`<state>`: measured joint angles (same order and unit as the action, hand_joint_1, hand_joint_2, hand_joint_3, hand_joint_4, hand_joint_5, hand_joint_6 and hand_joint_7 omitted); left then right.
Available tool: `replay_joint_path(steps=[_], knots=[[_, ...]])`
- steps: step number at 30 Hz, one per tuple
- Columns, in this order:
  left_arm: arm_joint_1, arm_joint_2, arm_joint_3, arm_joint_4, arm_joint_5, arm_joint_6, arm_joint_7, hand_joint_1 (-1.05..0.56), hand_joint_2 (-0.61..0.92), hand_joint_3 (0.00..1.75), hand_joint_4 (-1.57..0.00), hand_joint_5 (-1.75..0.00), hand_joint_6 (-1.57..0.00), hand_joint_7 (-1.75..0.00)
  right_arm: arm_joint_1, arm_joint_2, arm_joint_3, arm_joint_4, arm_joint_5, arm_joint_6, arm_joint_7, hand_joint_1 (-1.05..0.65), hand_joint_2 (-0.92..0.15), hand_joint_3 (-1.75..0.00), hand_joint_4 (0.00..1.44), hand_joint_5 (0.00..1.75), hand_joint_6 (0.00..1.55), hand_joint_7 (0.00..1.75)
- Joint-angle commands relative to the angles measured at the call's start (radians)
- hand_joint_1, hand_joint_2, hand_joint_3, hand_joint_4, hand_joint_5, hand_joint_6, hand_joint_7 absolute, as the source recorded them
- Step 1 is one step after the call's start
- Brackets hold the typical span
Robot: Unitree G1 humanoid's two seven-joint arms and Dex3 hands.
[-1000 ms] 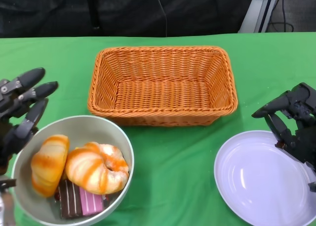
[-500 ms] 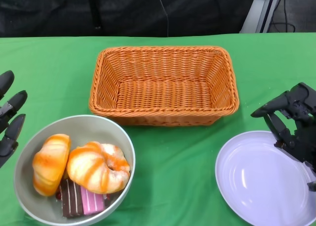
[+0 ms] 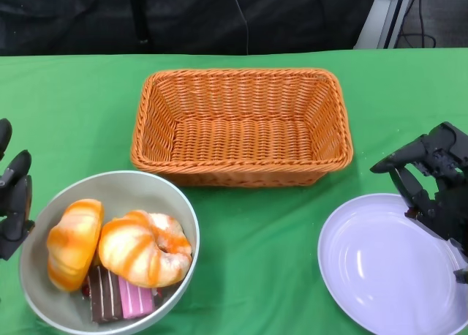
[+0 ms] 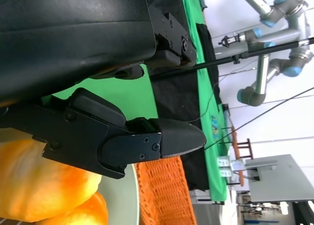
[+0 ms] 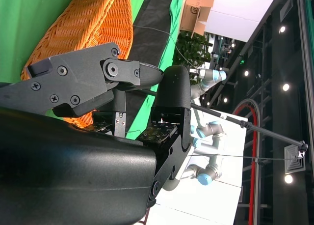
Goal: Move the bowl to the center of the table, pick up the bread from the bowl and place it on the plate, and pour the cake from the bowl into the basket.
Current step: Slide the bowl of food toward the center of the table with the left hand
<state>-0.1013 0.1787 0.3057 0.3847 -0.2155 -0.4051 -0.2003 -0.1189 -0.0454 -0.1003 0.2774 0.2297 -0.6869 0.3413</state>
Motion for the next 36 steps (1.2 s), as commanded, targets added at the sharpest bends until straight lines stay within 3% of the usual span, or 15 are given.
replay_joint_path(steps=[1, 10, 22, 36], knots=[[0.002, 0.008, -0.009, 0.006, 0.035, 0.028, 0.036, -0.82, 0.92, 0.66, -0.20, 0.00, -0.17, 0.00, -0.005, -0.011, -0.011, -0.004, 0.020, -0.017, 0.008, -0.10, -0.92, -0.42, 0.72, 1.38, 0.70, 1.21], [0.008, 0.025, -0.040, -0.024, 0.095, 0.114, 0.066, -0.84, 0.92, 0.72, -0.14, 0.00, -0.13, 0.00, 0.004, -0.011, -0.012, -0.023, 0.029, 0.001, 0.011, -0.11, -0.92, -0.40, 0.72, 1.39, 0.71, 1.19], [-0.016, 0.058, -0.049, 0.035, 0.160, 0.207, 0.101, -0.84, 0.92, 0.73, -0.26, -0.05, -0.23, -0.03, 0.014, -0.005, -0.008, -0.050, 0.030, 0.019, 0.005, -0.10, -0.92, -0.40, 0.73, 1.41, 0.71, 1.22], [-0.015, 0.101, -0.087, 0.017, 0.186, 0.334, 0.081, -0.87, 0.92, 0.71, -0.30, -0.03, -0.25, -0.02, 0.009, -0.010, -0.011, -0.047, 0.029, 0.016, 0.006, -0.12, -0.92, -0.38, 0.71, 1.42, 0.71, 1.22]])
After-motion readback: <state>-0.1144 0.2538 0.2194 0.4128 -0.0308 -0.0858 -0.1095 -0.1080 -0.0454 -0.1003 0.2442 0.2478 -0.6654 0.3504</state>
